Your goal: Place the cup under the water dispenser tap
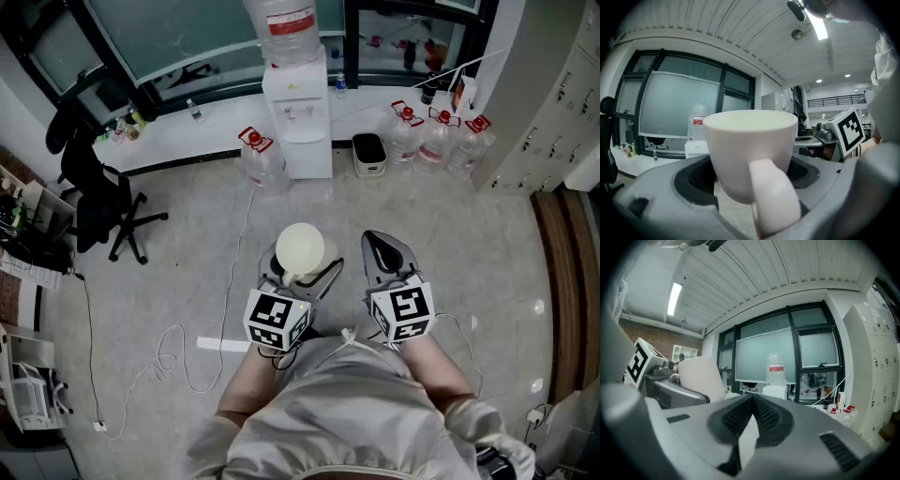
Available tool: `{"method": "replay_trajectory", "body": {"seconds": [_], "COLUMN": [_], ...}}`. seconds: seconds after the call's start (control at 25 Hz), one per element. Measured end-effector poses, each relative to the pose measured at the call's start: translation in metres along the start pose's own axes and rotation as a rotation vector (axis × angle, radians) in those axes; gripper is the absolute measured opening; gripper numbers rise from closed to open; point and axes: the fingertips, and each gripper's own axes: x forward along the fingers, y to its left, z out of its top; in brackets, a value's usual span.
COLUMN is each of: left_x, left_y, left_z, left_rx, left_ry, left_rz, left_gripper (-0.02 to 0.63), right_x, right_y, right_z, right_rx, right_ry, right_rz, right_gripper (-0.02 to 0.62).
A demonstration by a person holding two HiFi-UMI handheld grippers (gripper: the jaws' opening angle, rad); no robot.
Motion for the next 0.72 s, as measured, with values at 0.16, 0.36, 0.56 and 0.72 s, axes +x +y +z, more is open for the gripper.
{"method": "replay_trajectory", "body": {"seconds": [0.16,0.36,0.56,0.72], "left_x": [0.005,0.014,0.023,0.023], "left_y": [-0.002,-0.004,-0.013,-0.009], "left_z": [-0.001,-0.001,-0.006,-0.013], "left_rx": [0.003,0.011,0.008,0.005], "left_ry": [0.005,0.01,0.03,0.049], "left_rz": [-0.008,-0.025,-0.043,-0.041], "left_gripper": [0.436,0.436,0.436,0.436], "right_x": [-0.002,-0.004,-0.008,-0.002], "right_y": [-0.004,-0.012,-0.025,-0.025], "right_z": [-0.003,-0.006,-0.011,-0.021], "right_rx": [0.001,-0.001,0.051,0.072], "right_ry": [0.005,0.01,0.009,0.021], "right_rz": [-0.006,-0.023,-0.046,-0.053], "right_gripper": [0.028,0.028,0.028,0.028]}}
